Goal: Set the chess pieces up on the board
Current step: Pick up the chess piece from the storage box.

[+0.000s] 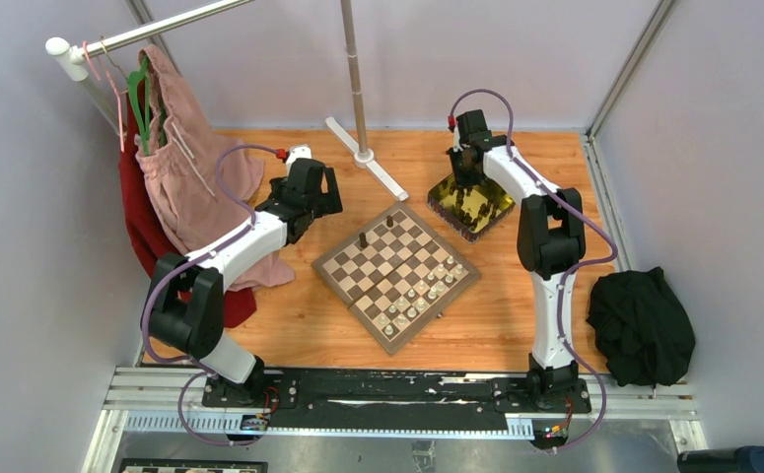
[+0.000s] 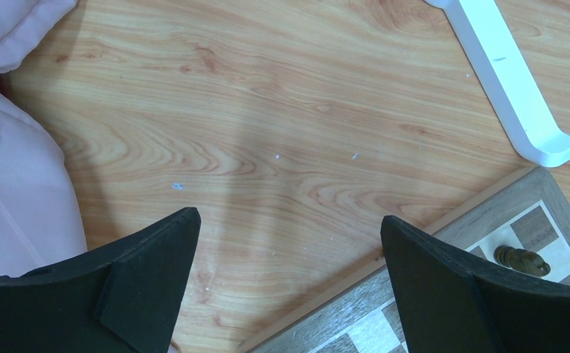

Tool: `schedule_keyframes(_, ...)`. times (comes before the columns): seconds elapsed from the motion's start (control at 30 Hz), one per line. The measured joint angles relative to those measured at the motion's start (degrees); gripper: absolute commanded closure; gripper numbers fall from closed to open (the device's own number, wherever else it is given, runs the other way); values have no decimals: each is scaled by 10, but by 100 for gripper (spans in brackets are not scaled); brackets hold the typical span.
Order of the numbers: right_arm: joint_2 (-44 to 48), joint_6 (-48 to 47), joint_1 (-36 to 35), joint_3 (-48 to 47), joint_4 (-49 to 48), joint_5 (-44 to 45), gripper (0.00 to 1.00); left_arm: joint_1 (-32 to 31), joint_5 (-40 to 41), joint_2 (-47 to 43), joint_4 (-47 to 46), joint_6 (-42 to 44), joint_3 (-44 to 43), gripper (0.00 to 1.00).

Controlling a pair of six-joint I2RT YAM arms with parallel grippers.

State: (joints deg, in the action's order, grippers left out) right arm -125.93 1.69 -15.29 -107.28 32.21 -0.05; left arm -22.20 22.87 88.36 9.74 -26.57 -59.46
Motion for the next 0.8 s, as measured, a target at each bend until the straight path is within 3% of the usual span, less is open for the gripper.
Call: schedule_keyframes(0.8, 0, 0, 0, 0, 9, -4, 78, 0, -4, 0, -6, 0, 1, 0)
